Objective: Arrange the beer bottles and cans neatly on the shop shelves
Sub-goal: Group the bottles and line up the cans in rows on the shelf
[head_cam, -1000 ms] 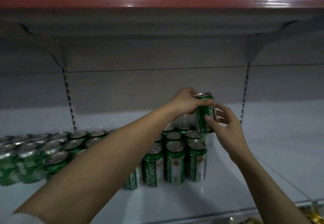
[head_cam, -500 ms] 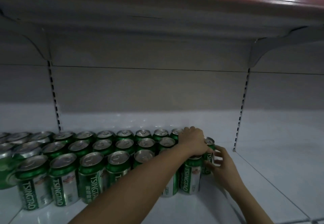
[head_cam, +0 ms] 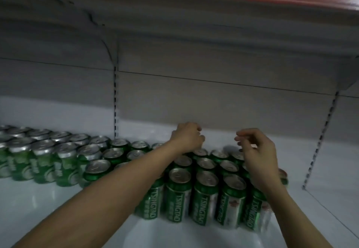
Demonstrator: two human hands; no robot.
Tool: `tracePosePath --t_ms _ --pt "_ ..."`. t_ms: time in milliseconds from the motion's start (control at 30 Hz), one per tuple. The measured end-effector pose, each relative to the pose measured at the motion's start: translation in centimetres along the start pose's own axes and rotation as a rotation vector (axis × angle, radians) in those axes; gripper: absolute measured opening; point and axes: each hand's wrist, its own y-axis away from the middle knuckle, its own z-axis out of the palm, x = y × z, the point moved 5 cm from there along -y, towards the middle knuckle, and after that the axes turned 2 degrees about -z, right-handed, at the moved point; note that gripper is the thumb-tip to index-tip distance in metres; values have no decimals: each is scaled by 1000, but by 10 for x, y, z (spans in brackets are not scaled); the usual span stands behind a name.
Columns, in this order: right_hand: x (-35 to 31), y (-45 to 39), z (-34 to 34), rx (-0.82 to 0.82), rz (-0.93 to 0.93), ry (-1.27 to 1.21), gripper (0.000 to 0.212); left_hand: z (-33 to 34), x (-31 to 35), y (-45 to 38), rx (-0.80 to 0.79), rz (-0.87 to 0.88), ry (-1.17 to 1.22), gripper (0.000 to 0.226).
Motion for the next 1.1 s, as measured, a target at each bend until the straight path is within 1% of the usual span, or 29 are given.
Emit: tracePosePath --t_ms 100,200,400,433,533,600,667,700,733,800,867,933,1000,1100 --pt "-41 9 79 -206 -42 -100 27 -47 -64 16 103 -111 16 45" --pt "-84 33 170 -399 -61 -205 30 -102 -136 49 255 -212 6 40" --pt "-183 125 365 -801 -93 -389 30 -221 -292 162 560 -414 -34 14" --pt "-199 144 396 -856 -86 -410 29 -238 -318 184 619 -457 -50 14" --pt "-238 204 484 -1056 11 -453 20 -285 -385 253 827 -590 -99 19" --pt "-260 241 539 -1185 66 -444 16 -315 -425 297 1011 -658 -96 16" --pt "-277 273 590 -1281 92 -419 11 -340 -466 334 1200 -717 -83 13" --pt "-284 287 614 -1317 88 -404 12 -349 -486 349 1264 -756 -89 17" --pt "-291 300 635 -1345 74 -390 16 -356 -506 361 1294 -810 -105 26" --pt "-301 318 671 -1378 36 -371 29 -363 -543 375 1277 -906 -96 48" --pt "-309 328 696 -1385 21 -368 36 -365 -576 377 1217 -896 40 66" --pt "-315 334 714 -1390 29 -383 39 -364 -599 371 1153 -828 188 75" --pt "-319 341 724 -1422 40 -391 44 -363 -610 367 1141 -779 224 75" --pt "-321 352 725 -1455 43 -380 49 -366 -613 367 1168 -783 183 60"
